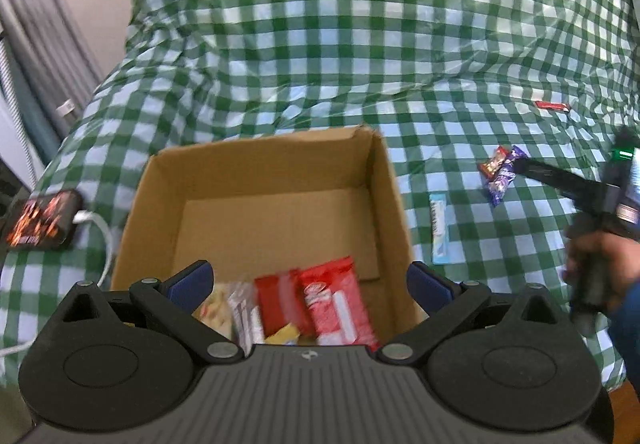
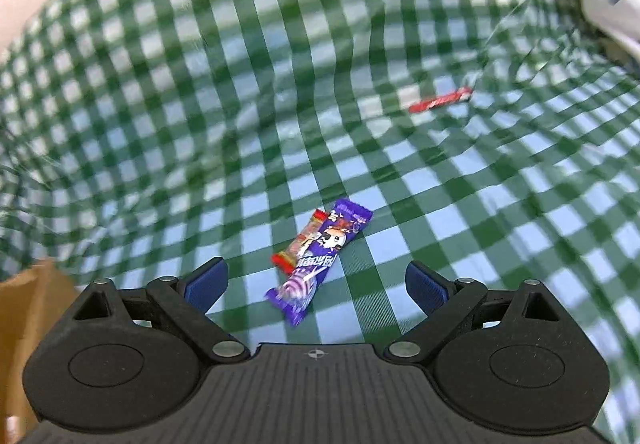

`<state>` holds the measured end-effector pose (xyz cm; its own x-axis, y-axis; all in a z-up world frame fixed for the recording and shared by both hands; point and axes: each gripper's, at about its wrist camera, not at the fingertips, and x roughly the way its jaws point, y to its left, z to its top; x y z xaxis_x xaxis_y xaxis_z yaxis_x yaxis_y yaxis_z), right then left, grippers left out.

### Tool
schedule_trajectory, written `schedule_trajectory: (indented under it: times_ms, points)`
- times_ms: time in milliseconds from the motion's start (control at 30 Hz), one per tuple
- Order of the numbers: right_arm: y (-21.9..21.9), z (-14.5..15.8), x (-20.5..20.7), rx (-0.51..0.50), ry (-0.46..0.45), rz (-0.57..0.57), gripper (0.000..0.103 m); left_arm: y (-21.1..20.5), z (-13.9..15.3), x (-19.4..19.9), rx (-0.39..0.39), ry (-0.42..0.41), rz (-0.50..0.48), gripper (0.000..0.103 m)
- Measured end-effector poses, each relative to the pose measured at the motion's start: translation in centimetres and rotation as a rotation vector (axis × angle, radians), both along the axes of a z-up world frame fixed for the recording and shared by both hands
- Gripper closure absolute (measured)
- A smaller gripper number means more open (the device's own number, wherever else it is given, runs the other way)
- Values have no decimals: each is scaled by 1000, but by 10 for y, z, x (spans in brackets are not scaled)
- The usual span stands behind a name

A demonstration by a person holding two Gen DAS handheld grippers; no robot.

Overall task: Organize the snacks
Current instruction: 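Grasp the purple lollipop packet with the right tool while the left tool grasps the light-blue stick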

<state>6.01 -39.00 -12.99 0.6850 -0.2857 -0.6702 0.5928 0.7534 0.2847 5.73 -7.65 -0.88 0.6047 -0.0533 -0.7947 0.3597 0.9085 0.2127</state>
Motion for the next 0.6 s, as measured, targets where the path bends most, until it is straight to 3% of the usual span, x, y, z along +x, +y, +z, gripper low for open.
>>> schedule_trajectory:
  times_ms: [100, 167, 233, 300, 467, 600]
  points:
    - [-9, -25, 29, -6, 28, 17, 19, -26, -8, 7, 8, 4, -37, 0]
    - [-10, -38, 41, -22, 42, 55, 35, -45, -15, 12, -7, 35, -70, 0]
    - [-13, -49, 47, -35, 63, 90, 61, -66, -21, 15, -25, 57, -105, 0]
    - [-16, -53, 42, -43, 36, 117, 78, -87, -30, 18, -42, 87, -148, 0]
    - [-29, -40, 4, -97, 62, 121, 81, -141, -63, 28, -77, 145, -219, 0]
    - [-44, -34, -44, -116, 118, 83, 81, -174, -111, 49, -4, 186, -229, 0]
